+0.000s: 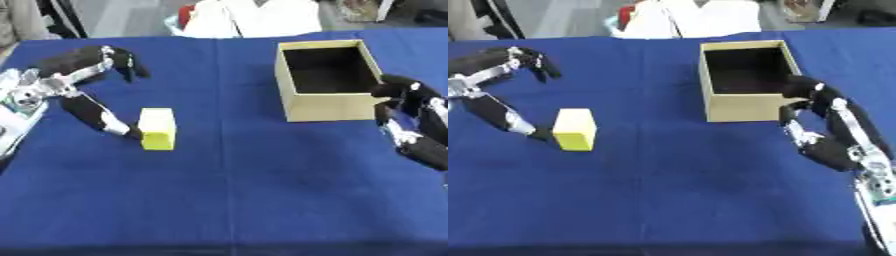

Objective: Pick up objects on the table and place them in the box.

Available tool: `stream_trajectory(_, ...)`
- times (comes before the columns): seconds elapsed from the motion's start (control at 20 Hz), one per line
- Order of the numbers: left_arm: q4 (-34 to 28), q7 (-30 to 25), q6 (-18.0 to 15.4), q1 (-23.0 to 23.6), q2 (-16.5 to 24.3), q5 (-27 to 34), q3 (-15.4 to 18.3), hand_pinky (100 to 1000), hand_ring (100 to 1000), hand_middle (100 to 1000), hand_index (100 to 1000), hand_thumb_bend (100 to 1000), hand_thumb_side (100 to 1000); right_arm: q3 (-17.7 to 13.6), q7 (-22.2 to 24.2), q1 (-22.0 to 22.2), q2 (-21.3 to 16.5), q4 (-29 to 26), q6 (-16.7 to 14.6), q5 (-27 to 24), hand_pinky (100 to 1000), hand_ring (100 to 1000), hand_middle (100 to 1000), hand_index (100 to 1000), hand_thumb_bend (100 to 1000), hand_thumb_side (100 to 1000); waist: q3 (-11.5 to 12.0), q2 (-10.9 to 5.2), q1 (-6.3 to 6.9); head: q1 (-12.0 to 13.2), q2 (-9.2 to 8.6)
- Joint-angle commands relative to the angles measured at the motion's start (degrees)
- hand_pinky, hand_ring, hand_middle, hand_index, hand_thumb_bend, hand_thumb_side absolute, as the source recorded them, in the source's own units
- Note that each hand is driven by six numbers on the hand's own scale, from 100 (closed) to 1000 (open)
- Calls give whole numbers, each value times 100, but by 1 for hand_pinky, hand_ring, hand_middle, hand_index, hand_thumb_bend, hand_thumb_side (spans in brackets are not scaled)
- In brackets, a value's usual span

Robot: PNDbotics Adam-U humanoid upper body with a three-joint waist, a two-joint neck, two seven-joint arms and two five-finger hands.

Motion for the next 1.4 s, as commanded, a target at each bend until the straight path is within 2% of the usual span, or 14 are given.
stream_trajectory(0.05, 241, 27, -138, -196, 3, -333, -134, 740, 647, 681, 786, 848, 465, -6, 10, -61, -127, -94, -3, -41, 718, 801, 729, 896, 154, 453, -7, -89, -8, 13, 28)
stream_trajectory(0.35, 612, 248, -232, -349, -187, -701, -215, 739, 647, 681, 785, 841, 450, -4, 14, -54, -120, -95, -1, -45, 718, 800, 729, 896, 152, 455, -15, -89, -9, 11, 28)
stream_trajectory(0.95, 1205, 714, -264, -465, -493, -1170, -148, 735, 633, 663, 778, 808, 413, 2, 27, -49, -104, -98, 1, -53, 718, 798, 727, 896, 150, 458, -40, -74, -9, 9, 28)
stream_trajectory(1.15, 1338, 760, -290, -465, -561, -1084, -124, 731, 602, 592, 758, 757, 359, 2, 28, -55, -103, -100, 0, -55, 718, 798, 726, 896, 150, 458, -41, -70, -17, 8, 28)
stream_trajectory(1.4, 1325, 907, -233, -482, -582, -858, -36, 713, 537, 446, 666, 699, 287, 1, 24, -55, -99, -99, 3, -60, 718, 798, 726, 896, 147, 462, -36, -67, -25, 5, 28)
